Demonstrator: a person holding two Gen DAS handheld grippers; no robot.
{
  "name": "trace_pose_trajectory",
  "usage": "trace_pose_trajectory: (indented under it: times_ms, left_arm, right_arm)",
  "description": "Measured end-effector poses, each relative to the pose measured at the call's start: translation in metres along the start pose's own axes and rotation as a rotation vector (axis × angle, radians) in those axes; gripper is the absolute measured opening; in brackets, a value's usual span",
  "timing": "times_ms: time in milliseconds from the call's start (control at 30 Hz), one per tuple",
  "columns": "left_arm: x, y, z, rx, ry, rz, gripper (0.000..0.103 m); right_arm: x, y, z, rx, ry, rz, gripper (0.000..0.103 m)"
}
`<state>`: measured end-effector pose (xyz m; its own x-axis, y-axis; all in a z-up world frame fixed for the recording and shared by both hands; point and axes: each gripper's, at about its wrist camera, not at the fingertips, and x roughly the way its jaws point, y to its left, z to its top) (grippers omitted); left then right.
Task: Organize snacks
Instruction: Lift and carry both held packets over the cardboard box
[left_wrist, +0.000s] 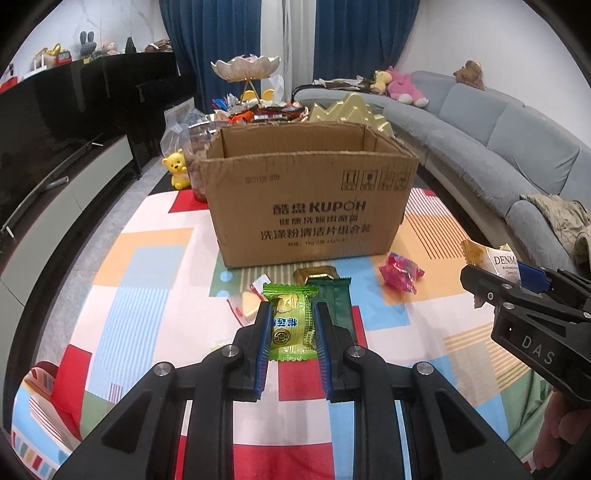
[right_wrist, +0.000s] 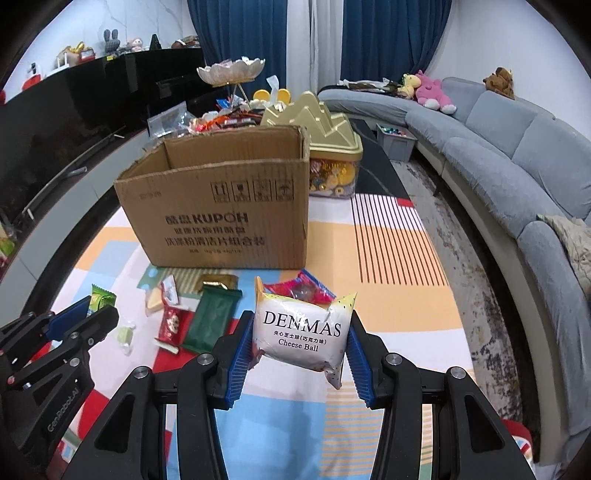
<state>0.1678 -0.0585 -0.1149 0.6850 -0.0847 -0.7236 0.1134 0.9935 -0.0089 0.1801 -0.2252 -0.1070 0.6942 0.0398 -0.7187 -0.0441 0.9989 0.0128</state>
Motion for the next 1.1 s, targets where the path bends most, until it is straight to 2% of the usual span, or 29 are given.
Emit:
trace_pose_trajectory:
  times_ms: [300, 733, 1100]
  left_arm:
    - [-0.012, 0.008, 0.027, -0.012, -0.046, 0.002, 0.023]
    - [-0.028, 0.019, 0.084, 0.013, -0.126, -0.01, 0.023]
    - [-0.027, 0.026, 0.13, 0.033, -0.166, -0.02, 0.023]
  right_arm:
    - [-0.014, 0.004, 0.023, -0.01, -0.049, 0.007, 0.049]
    - [-0.03, 0.017, 0.063, -0.036, -0.119, 0.024, 0.049]
    - [-0.032, 0.019, 0.111, -0.026, -0.163, 0.047, 0.049]
